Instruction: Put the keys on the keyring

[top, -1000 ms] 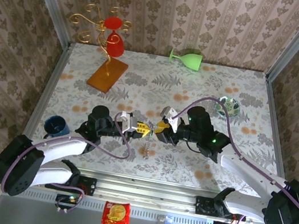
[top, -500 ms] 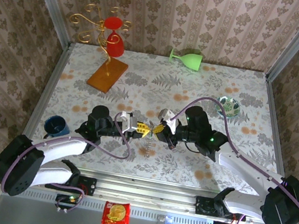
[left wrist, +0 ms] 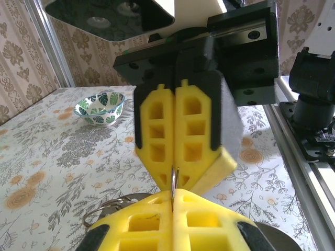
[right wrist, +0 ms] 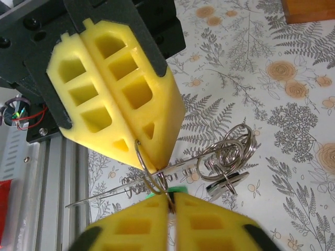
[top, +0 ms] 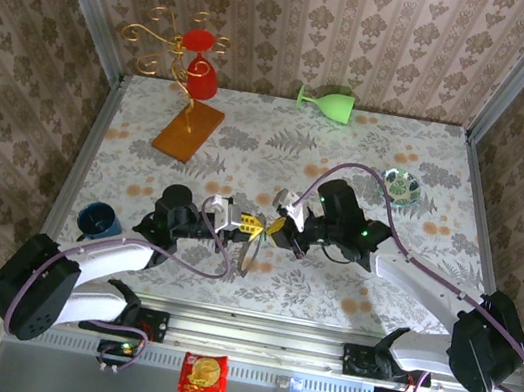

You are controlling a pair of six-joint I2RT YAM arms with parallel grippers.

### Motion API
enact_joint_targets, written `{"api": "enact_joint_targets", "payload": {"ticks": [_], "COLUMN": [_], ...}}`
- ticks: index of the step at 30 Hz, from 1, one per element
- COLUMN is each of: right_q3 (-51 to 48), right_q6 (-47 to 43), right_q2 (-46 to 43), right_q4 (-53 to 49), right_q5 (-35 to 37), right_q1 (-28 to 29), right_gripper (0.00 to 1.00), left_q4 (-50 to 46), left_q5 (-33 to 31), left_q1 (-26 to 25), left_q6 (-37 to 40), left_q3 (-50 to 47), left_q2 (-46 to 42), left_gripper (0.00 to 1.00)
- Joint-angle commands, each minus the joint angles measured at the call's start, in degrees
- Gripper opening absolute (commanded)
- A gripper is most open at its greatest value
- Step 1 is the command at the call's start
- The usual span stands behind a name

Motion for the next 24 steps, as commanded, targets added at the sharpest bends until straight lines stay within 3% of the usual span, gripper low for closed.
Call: {"api": "enact_joint_targets", "payload": {"ticks": [1,7,12,17,22,24], "right_q3": [-1.28,-5.14,-5.56,-5.38,-5.05,-4.48], "right_q6": [-0.86,-2.26,-2.67,-2.52,-2.93,-3.95], "right_q2": [-3.66,-5.88,-4.71,-3.03,-2.59,-2.87], "right_q4": [2.55,9.58,12.97,15.14,14.9,12.92], "right_q5": [-0.81,-0.08,-1.47,-1.59,-1.88,-1.37], "right_q1": [-0.49,-0.49,-0.32,0.12,0.21,0.21], "right_gripper": [0.3,0.33,0.29,0.21,0.0,0.0], "left_q4": [3.88,6.19,9.71,11.81,11.69,11.31], "left_q5": [1.69,2.65,3.19,3.36,2.93,1.01], "left_q1": [-0.75,-0.86,-0.86,-0.95,-0.93,-0.95], "left_q6": [1.05,-0.81,-3.23,-4.41,-4.4,-4.44], "left_q3": [0.08,-0.01,-0.24,-0.16,-0.27,-0.49], "left_q2": [-0.05,0.74,2.09,3.2,3.2,3.02], "left_gripper": [0.0,0.0,0.0,0.0,0.0,0.0]}}
